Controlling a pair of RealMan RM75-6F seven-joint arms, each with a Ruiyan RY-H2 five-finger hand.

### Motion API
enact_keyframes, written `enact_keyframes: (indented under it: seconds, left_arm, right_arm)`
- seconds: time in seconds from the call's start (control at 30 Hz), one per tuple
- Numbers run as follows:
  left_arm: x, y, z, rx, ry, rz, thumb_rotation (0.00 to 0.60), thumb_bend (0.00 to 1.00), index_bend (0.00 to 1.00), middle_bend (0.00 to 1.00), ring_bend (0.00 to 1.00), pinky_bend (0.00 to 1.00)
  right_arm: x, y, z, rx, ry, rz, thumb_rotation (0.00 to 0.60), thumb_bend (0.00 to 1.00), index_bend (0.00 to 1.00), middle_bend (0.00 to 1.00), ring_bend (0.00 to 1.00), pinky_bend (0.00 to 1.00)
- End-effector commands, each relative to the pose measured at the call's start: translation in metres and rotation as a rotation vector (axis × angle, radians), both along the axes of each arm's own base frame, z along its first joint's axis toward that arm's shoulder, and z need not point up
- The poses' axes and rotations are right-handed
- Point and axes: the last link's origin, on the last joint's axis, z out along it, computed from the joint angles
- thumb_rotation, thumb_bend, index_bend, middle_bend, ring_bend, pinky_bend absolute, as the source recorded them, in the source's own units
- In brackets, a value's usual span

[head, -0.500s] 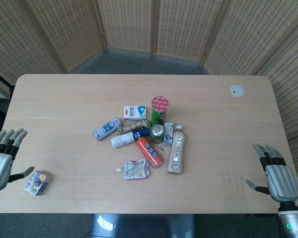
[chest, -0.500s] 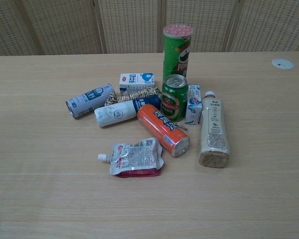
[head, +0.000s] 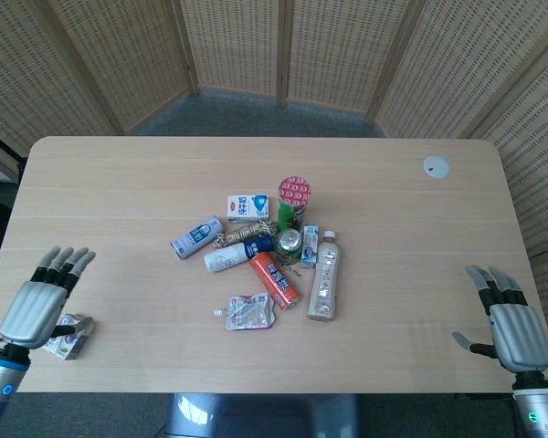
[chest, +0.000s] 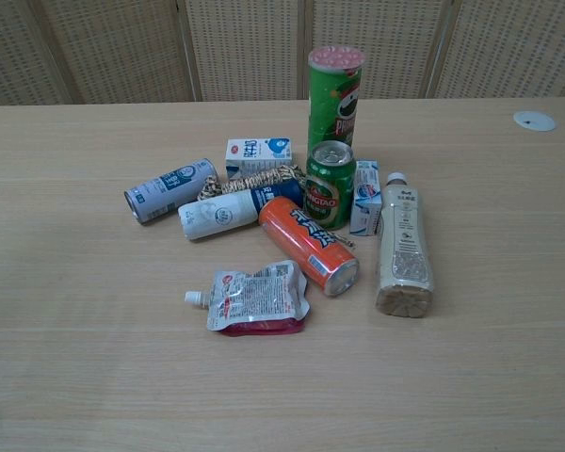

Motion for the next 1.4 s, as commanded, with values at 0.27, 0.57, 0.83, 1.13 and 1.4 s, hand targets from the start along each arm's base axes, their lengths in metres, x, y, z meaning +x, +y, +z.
enact_keyframes:
  seconds: [0.27,0.57,0.83,1.13,1.4]
  left_arm:
    - [0.097,0.019,-0.082,-0.321,0.188,-0.170,0.600,0.00,0.00,0.00,0.00,0.00]
    - [0.143,0.024,-0.142,-0.390,0.287,-0.200,0.600,0.00,0.00,0.00,0.00,0.00]
    - [0.168,0.021,-0.177,-0.406,0.333,-0.199,0.600,0.00,0.00,0.00,0.00,0.00]
    - [0.172,0.025,-0.196,-0.387,0.387,-0.182,0.600,0.00,0.00,0.00,0.00,0.00]
    - [0.177,0.027,-0.213,-0.383,0.413,-0.189,0.600,0.00,0.00,0.00,0.00,0.00]
  right_arm:
    - [0.000,0.001,0.000,0.006,-0.006,0.003,0.580,0.00,0.00,0.00,0.00,0.00]
    - [0.001,0.001,0.002,0.009,-0.027,0.007,0.582,0.00,0.00,0.00,0.00,0.00]
    - [-0.001,0.000,0.005,0.008,-0.049,-0.001,0.582,0.00,0.00,0.00,0.00,0.00]
    - [-0.002,0.000,0.009,0.007,-0.071,-0.009,0.585,0.00,0.00,0.00,0.00,0.00]
    - [-0.001,0.000,0.011,0.005,-0.083,-0.006,0.581,0.00,0.00,0.00,0.00,0.00]
